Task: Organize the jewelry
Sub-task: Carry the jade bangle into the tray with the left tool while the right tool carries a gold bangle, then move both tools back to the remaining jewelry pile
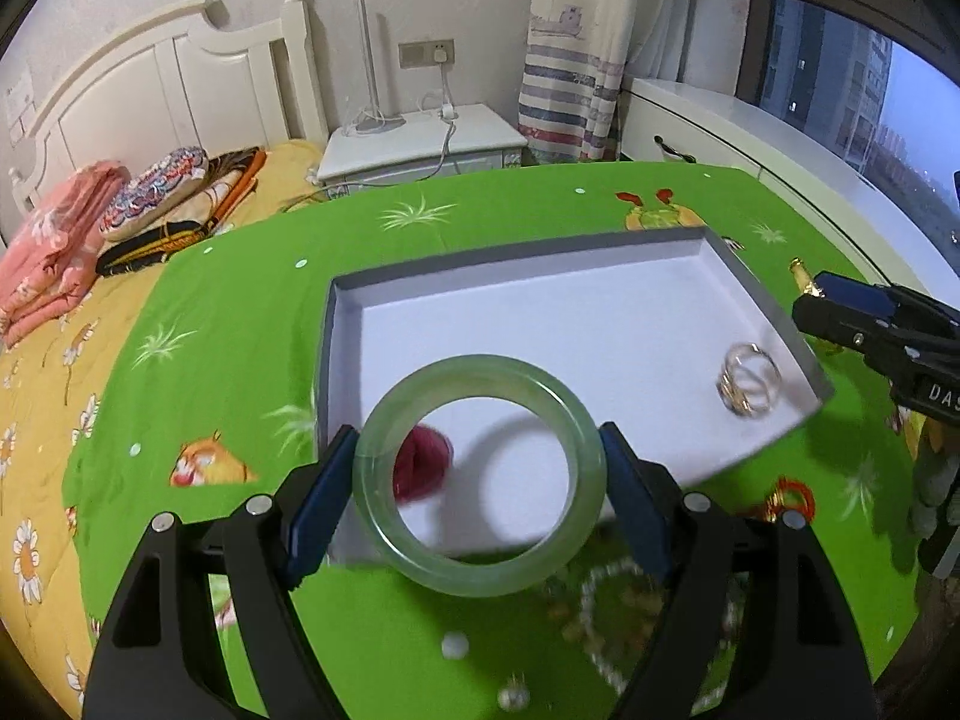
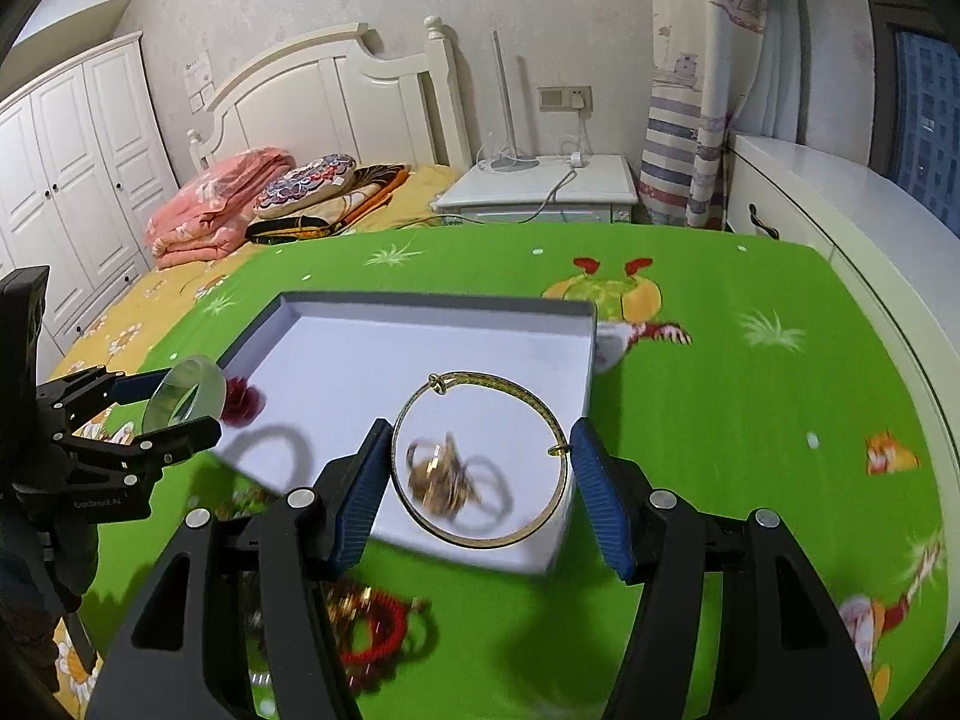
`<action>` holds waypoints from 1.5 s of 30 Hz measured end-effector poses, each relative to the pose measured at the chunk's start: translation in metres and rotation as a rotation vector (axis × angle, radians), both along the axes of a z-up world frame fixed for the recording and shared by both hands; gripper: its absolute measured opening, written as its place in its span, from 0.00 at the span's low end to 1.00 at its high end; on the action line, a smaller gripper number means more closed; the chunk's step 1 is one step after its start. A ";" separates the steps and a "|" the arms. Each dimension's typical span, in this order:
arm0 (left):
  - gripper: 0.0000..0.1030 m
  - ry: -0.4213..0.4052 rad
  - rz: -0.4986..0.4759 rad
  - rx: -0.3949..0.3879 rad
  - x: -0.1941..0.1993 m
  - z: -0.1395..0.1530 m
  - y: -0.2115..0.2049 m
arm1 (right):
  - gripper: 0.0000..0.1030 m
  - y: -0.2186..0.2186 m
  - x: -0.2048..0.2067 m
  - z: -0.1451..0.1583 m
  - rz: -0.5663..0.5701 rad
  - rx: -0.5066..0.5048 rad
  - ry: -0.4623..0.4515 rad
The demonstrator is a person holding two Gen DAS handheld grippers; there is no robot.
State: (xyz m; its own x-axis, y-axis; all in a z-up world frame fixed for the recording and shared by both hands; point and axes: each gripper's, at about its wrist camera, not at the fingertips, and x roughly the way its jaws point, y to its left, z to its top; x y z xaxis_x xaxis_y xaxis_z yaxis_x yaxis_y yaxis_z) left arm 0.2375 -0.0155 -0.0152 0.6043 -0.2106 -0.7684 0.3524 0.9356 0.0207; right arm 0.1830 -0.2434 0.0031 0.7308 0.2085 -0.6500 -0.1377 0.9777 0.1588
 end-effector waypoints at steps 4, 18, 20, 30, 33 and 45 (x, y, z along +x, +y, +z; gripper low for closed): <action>0.74 0.027 0.003 0.004 0.026 -0.002 -0.003 | 0.56 0.002 0.027 -0.001 0.033 -0.002 0.021; 0.74 0.118 0.057 0.060 0.099 -0.032 -0.012 | 0.56 0.024 0.104 -0.035 0.108 -0.134 0.159; 0.74 0.137 0.074 0.053 0.107 -0.036 -0.008 | 0.56 0.024 0.112 -0.041 0.095 -0.164 0.177; 0.80 0.127 0.088 -0.043 0.092 -0.028 0.008 | 0.64 0.016 0.100 -0.032 0.060 -0.086 0.159; 0.94 0.046 0.139 -0.087 0.066 -0.009 0.025 | 0.64 0.013 0.081 -0.019 0.047 -0.063 0.110; 0.96 -0.053 0.403 -0.133 -0.050 -0.007 0.108 | 0.64 0.009 -0.031 0.001 -0.014 0.060 -0.032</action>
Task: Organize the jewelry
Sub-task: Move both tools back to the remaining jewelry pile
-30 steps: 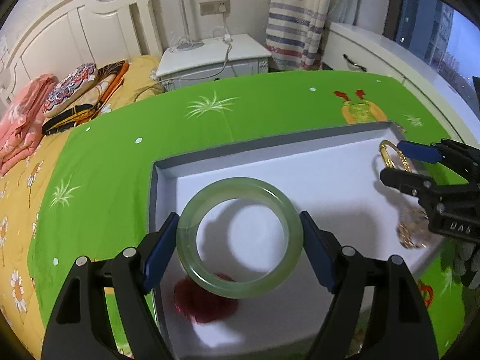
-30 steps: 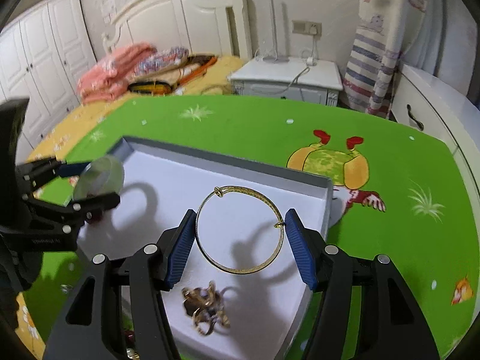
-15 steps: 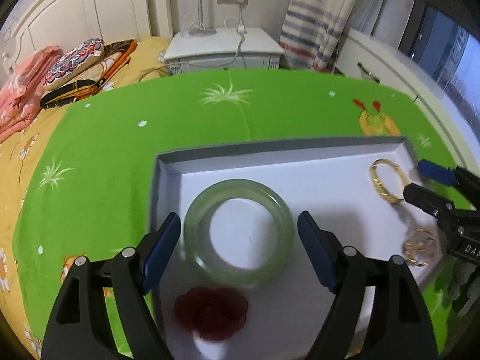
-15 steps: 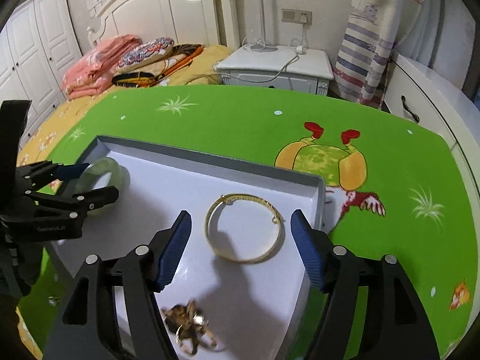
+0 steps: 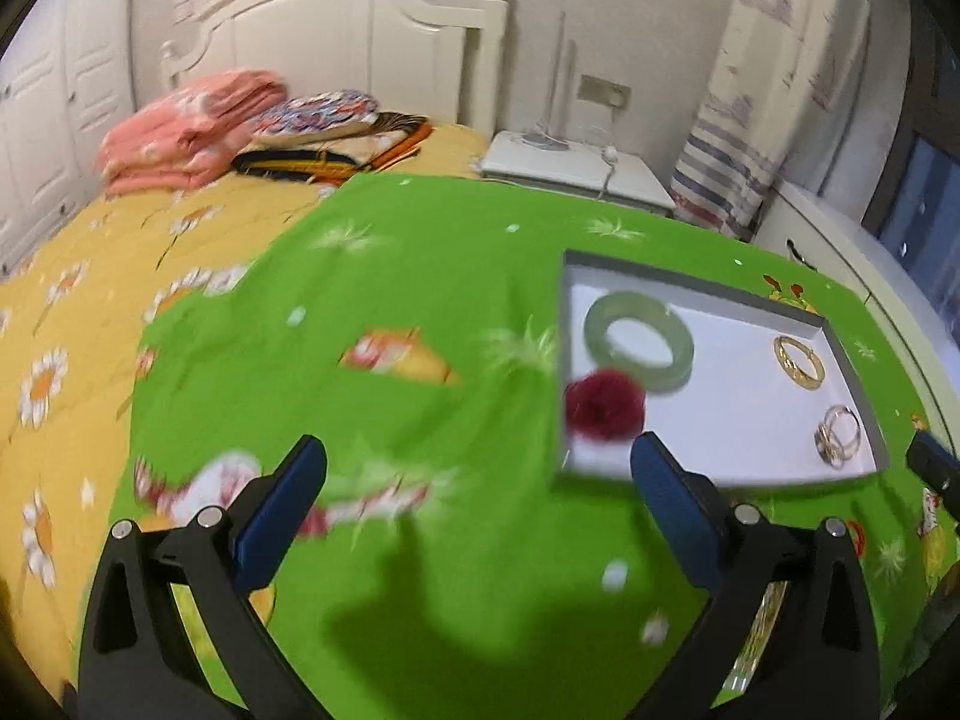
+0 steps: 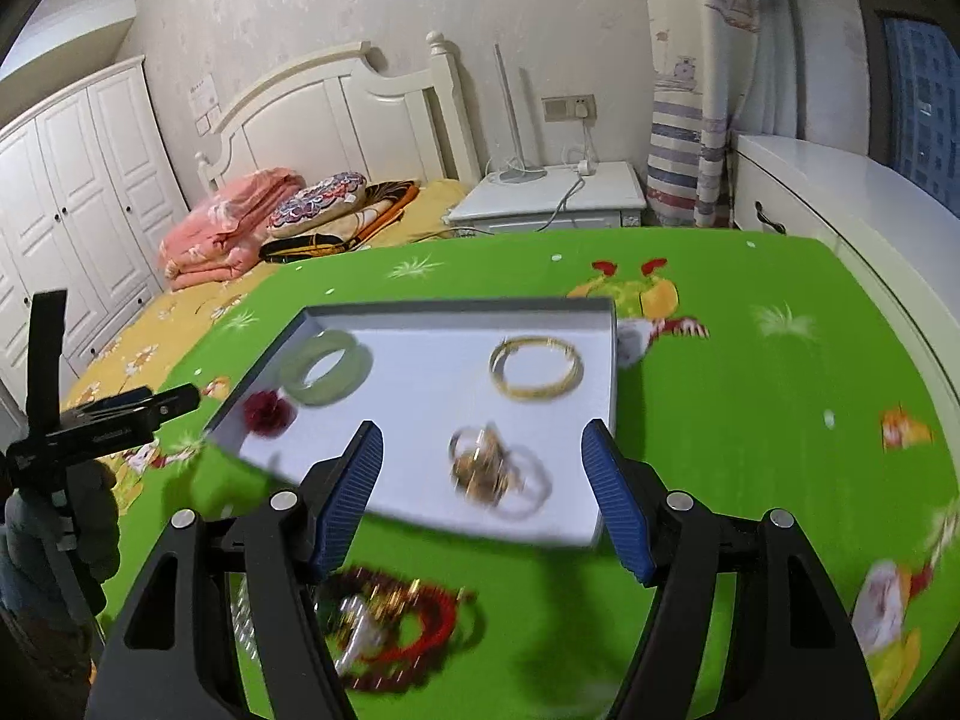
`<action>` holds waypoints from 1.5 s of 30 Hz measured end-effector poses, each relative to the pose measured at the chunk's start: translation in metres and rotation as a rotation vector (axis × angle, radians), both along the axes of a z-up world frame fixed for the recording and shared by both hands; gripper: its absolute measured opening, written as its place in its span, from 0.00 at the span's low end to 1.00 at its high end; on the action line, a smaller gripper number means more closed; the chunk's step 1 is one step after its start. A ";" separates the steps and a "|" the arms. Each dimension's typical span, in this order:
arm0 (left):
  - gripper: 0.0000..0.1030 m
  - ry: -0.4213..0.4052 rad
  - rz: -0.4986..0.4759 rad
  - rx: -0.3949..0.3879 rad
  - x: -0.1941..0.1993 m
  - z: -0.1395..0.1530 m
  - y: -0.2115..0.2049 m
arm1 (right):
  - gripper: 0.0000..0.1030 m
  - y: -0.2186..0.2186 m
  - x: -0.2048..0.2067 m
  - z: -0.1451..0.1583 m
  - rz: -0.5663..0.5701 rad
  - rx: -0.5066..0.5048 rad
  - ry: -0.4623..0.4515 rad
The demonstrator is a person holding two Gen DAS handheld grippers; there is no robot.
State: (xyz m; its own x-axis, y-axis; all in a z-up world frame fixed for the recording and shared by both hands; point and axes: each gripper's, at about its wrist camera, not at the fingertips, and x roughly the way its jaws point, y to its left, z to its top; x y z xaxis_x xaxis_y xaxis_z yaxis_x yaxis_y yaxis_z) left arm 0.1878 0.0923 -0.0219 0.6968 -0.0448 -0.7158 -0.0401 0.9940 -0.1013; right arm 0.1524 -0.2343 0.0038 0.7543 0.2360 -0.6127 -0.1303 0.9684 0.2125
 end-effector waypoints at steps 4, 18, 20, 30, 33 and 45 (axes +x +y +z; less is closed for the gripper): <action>0.96 0.012 0.001 -0.031 -0.026 -0.020 0.007 | 0.64 0.008 -0.026 -0.015 -0.016 0.027 0.018; 0.96 -0.045 -0.077 -0.053 -0.051 -0.033 -0.001 | 0.54 0.046 -0.075 -0.047 0.040 -0.005 0.136; 0.96 -0.044 -0.095 -0.062 -0.051 -0.033 -0.001 | 0.46 0.051 -0.077 -0.047 0.055 0.000 0.138; 0.96 -0.069 -0.152 -0.094 -0.057 -0.032 -0.003 | 0.32 0.030 -0.052 -0.047 -0.056 0.063 0.144; 0.96 -0.070 -0.157 -0.103 -0.057 -0.031 -0.002 | 0.31 0.024 -0.037 -0.051 -0.072 0.087 0.169; 0.95 -0.029 -0.267 -0.044 -0.074 -0.030 -0.021 | 0.08 0.031 -0.050 -0.040 -0.046 0.026 0.072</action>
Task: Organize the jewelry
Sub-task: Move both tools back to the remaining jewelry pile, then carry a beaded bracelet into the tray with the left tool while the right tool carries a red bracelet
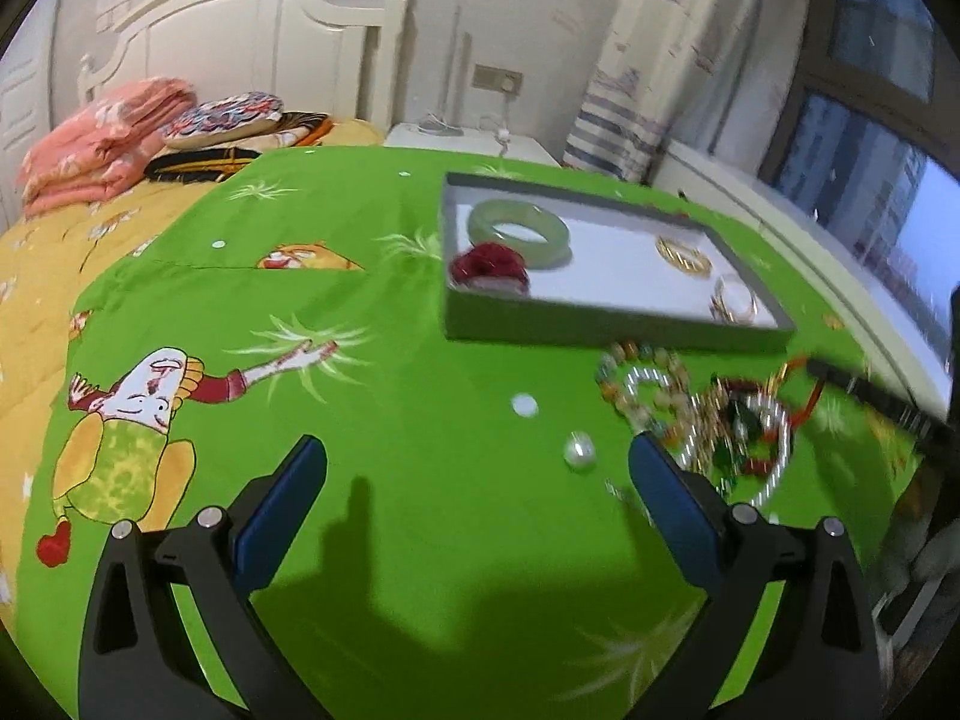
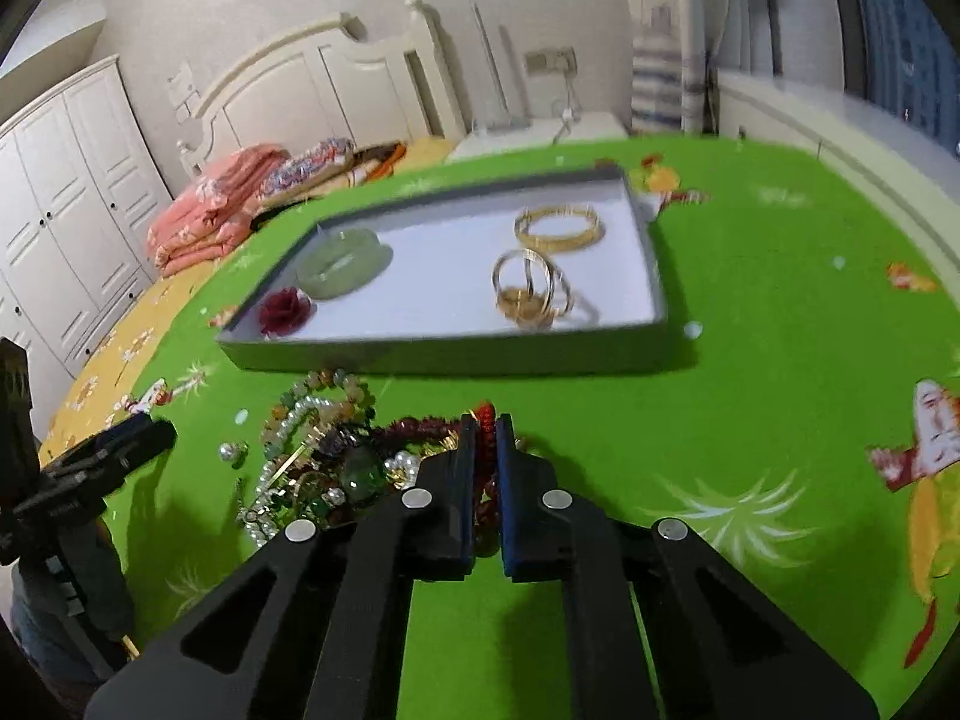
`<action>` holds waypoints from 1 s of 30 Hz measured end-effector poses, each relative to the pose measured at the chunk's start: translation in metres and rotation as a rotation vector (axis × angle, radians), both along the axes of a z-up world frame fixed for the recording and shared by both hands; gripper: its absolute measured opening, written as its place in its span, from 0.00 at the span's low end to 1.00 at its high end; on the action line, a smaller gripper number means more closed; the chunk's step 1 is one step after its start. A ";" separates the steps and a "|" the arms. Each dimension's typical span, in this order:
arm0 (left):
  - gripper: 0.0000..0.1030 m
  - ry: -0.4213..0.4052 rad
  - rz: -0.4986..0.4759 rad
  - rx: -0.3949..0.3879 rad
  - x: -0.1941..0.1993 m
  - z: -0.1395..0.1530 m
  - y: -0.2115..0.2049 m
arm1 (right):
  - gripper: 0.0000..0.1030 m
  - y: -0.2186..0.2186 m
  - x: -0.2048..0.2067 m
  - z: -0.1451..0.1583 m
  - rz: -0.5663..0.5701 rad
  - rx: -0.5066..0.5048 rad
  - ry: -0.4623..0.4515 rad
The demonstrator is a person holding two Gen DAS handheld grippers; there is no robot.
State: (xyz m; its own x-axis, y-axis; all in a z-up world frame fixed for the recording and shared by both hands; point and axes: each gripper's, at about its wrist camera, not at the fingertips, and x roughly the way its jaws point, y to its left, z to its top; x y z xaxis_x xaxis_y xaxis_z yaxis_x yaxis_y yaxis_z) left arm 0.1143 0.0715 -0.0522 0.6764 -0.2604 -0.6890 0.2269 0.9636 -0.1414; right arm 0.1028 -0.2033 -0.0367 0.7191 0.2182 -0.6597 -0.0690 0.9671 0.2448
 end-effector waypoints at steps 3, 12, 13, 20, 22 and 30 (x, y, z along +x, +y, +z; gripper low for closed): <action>0.93 -0.011 -0.041 0.063 -0.009 -0.001 -0.013 | 0.08 -0.008 -0.012 0.015 -0.006 0.025 -0.056; 0.73 0.062 -0.104 0.083 0.009 -0.008 -0.035 | 0.07 -0.022 -0.040 0.052 -0.008 0.079 -0.170; 0.73 0.070 -0.110 0.066 0.013 -0.007 -0.037 | 0.07 -0.022 -0.042 0.056 -0.005 0.077 -0.178; 0.52 0.141 -0.092 -0.011 0.054 -0.005 -0.052 | 0.07 -0.020 -0.043 0.056 0.006 0.080 -0.177; 0.47 0.156 -0.090 -0.010 0.064 -0.007 -0.058 | 0.07 -0.021 -0.042 0.053 0.008 0.083 -0.171; 0.35 0.166 -0.102 0.063 0.073 -0.011 -0.084 | 0.07 -0.028 -0.042 0.043 0.003 0.104 -0.154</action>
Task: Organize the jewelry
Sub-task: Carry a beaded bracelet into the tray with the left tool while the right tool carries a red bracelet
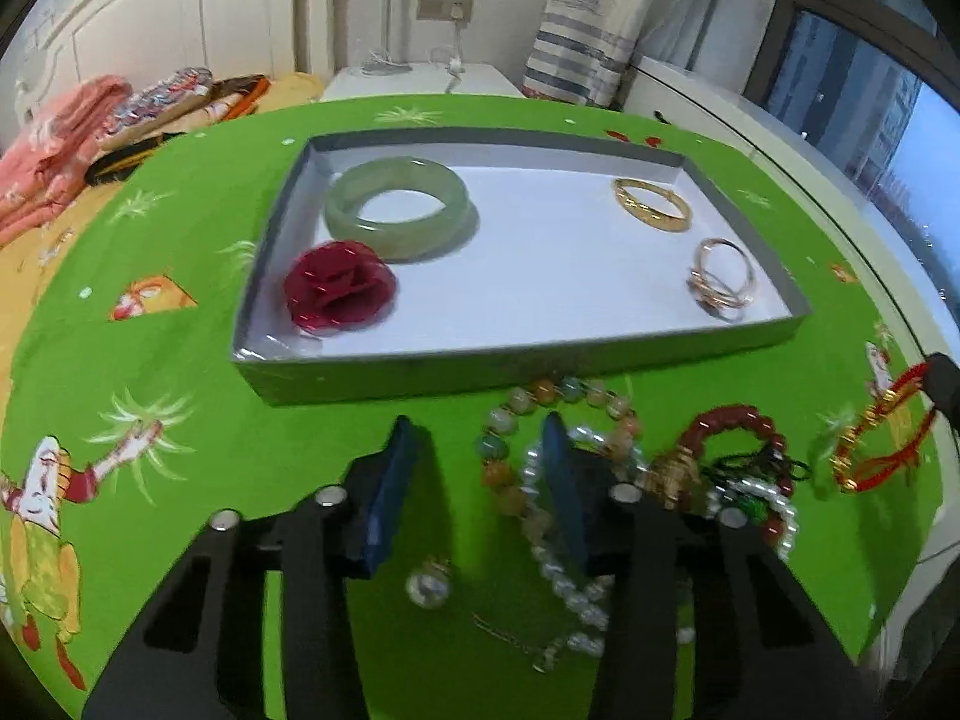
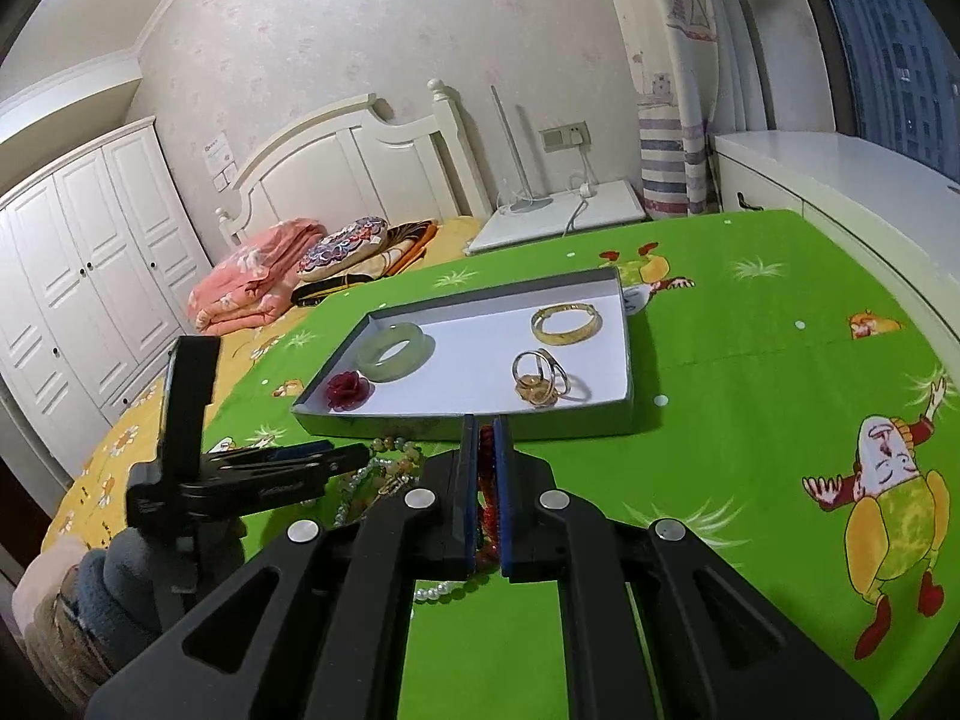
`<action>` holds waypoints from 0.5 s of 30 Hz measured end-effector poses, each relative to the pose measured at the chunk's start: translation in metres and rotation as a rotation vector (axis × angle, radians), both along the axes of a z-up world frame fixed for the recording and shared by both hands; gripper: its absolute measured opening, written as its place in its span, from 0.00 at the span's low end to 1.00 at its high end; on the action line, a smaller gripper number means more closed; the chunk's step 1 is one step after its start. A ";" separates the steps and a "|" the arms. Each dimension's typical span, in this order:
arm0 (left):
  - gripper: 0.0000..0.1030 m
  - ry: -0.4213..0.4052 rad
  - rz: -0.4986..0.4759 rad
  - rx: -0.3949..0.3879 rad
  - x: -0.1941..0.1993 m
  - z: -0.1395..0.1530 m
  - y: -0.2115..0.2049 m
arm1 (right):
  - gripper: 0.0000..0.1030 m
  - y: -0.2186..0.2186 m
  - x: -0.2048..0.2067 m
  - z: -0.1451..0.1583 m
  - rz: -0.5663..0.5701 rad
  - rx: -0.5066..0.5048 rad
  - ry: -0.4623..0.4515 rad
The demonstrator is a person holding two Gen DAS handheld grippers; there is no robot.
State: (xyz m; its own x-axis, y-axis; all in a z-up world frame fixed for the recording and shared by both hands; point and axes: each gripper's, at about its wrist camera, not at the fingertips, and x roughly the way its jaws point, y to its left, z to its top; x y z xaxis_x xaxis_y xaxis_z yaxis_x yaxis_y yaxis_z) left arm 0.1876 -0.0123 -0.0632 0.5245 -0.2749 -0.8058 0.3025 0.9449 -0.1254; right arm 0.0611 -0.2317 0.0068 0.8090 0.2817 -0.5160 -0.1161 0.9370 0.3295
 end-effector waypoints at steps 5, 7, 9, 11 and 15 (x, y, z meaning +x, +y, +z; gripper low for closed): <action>0.13 -0.014 -0.047 0.020 -0.009 -0.001 -0.003 | 0.07 -0.007 -0.001 -0.004 -0.007 0.014 0.005; 0.09 -0.032 -0.049 0.043 -0.014 0.000 -0.004 | 0.07 -0.009 -0.002 -0.005 -0.007 0.020 0.007; 0.09 -0.052 -0.047 0.045 -0.020 0.004 -0.003 | 0.07 -0.009 -0.003 -0.005 -0.006 0.022 0.006; 0.09 -0.078 -0.056 0.027 -0.027 0.013 -0.003 | 0.07 -0.010 -0.004 -0.005 -0.007 0.024 0.004; 0.09 -0.151 -0.083 0.029 -0.043 0.037 -0.006 | 0.07 -0.013 -0.007 -0.003 -0.015 0.025 -0.007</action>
